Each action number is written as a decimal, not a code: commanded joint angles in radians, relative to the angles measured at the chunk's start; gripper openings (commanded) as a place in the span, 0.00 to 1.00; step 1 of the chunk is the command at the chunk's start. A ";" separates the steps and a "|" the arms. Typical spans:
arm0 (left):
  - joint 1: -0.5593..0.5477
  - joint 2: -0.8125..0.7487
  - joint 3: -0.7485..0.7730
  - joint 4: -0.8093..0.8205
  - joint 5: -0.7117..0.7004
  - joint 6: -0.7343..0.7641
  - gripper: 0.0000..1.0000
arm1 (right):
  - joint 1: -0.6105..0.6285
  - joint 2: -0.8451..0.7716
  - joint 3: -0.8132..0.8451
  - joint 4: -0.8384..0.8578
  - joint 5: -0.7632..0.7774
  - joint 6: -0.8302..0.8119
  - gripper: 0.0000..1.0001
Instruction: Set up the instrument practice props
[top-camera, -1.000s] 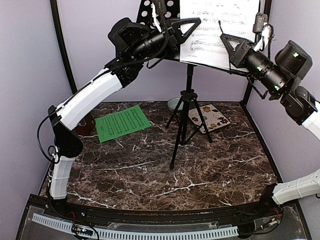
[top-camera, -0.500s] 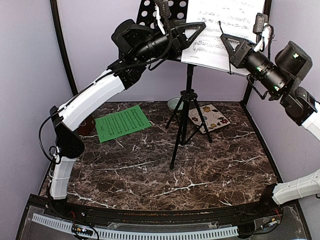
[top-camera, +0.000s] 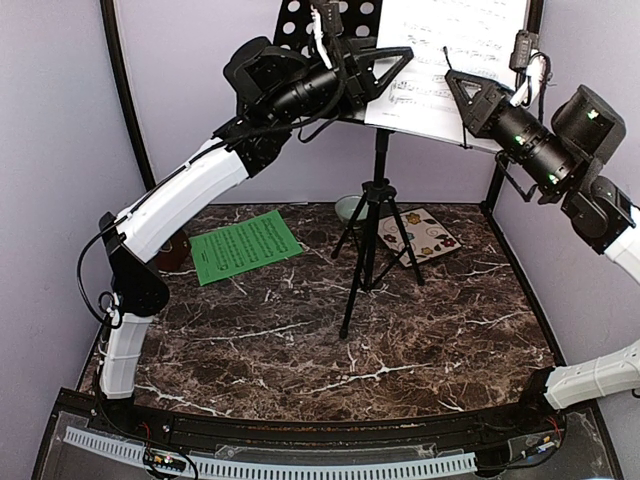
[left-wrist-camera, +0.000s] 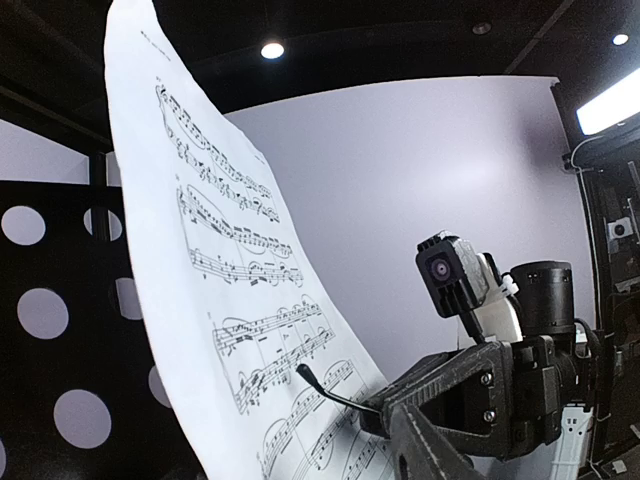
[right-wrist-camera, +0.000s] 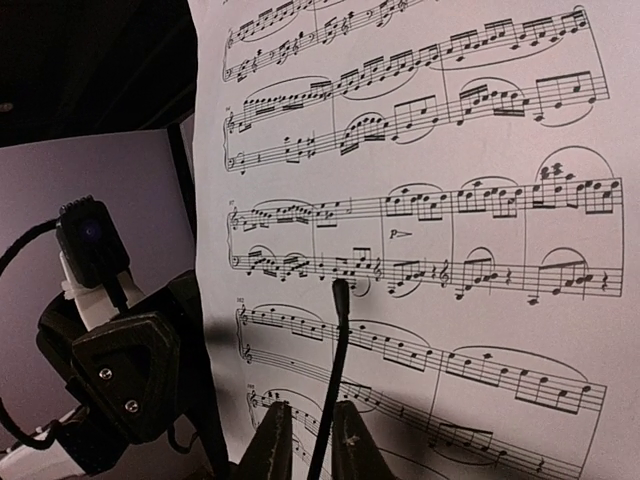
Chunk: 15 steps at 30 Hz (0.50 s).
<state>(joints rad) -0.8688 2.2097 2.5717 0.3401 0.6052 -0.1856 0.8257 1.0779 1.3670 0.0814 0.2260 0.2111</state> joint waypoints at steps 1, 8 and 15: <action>0.000 -0.048 0.022 -0.027 -0.017 0.032 0.55 | -0.002 -0.014 -0.018 -0.005 0.009 0.009 0.21; 0.005 -0.081 -0.033 -0.015 -0.029 0.037 0.62 | -0.002 -0.016 -0.015 -0.003 0.002 0.020 0.36; 0.015 -0.163 -0.133 -0.016 -0.050 0.066 0.83 | -0.002 -0.035 -0.009 -0.006 0.001 0.019 0.45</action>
<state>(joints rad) -0.8658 2.1624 2.4973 0.3122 0.5739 -0.1417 0.8257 1.0737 1.3514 0.0513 0.2314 0.2283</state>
